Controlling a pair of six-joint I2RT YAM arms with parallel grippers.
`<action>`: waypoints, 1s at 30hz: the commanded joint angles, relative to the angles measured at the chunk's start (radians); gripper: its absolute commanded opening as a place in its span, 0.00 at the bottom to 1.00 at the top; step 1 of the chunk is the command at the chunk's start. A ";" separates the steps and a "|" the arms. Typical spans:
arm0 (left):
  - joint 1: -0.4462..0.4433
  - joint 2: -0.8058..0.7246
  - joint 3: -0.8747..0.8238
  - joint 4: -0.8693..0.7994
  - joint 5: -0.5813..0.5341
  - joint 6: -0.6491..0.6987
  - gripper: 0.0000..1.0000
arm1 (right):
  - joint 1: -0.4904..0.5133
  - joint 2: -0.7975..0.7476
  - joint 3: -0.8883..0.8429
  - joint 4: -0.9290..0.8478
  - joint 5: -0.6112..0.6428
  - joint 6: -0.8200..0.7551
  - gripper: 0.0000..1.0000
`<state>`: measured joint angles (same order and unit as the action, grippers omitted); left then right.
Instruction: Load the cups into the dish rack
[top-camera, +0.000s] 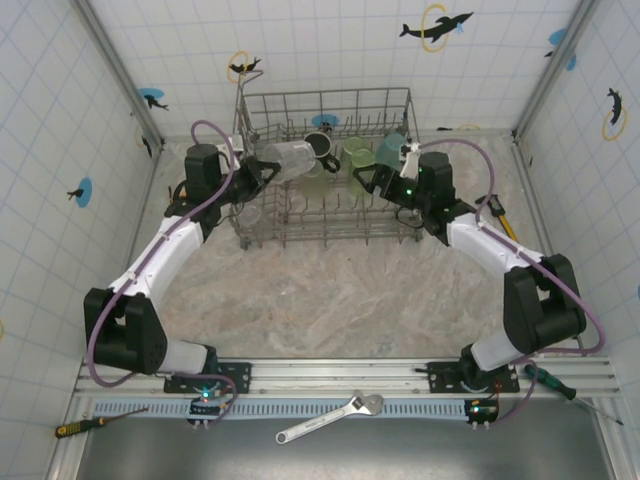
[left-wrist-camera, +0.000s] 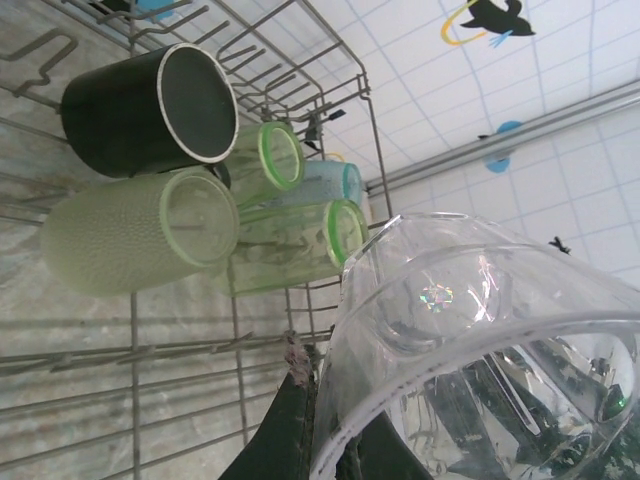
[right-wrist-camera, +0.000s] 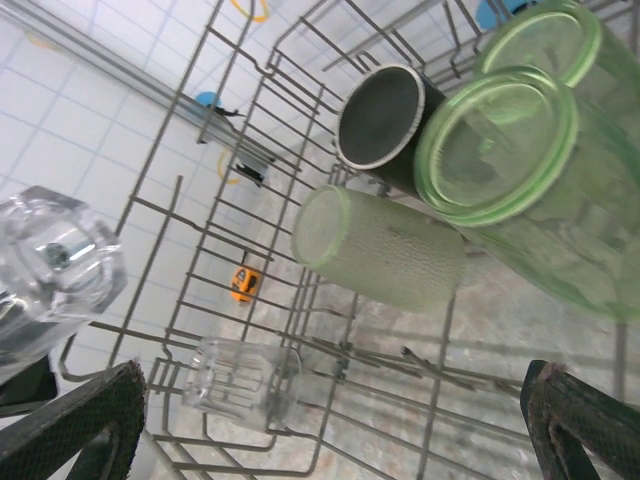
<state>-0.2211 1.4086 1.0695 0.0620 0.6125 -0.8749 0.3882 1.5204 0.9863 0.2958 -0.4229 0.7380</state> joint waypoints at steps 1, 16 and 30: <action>0.014 0.026 -0.021 0.176 0.120 -0.117 0.00 | 0.014 0.023 0.034 0.129 -0.032 0.056 0.99; 0.014 0.113 -0.015 0.365 0.219 -0.322 0.00 | 0.069 0.177 0.149 0.428 -0.136 0.282 0.99; 0.014 0.195 0.003 0.496 0.221 -0.383 0.00 | 0.149 0.302 0.256 0.580 -0.019 0.548 0.99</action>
<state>-0.2131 1.5993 1.0439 0.4664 0.8188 -1.2400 0.5198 1.7988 1.1900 0.7944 -0.4828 1.2045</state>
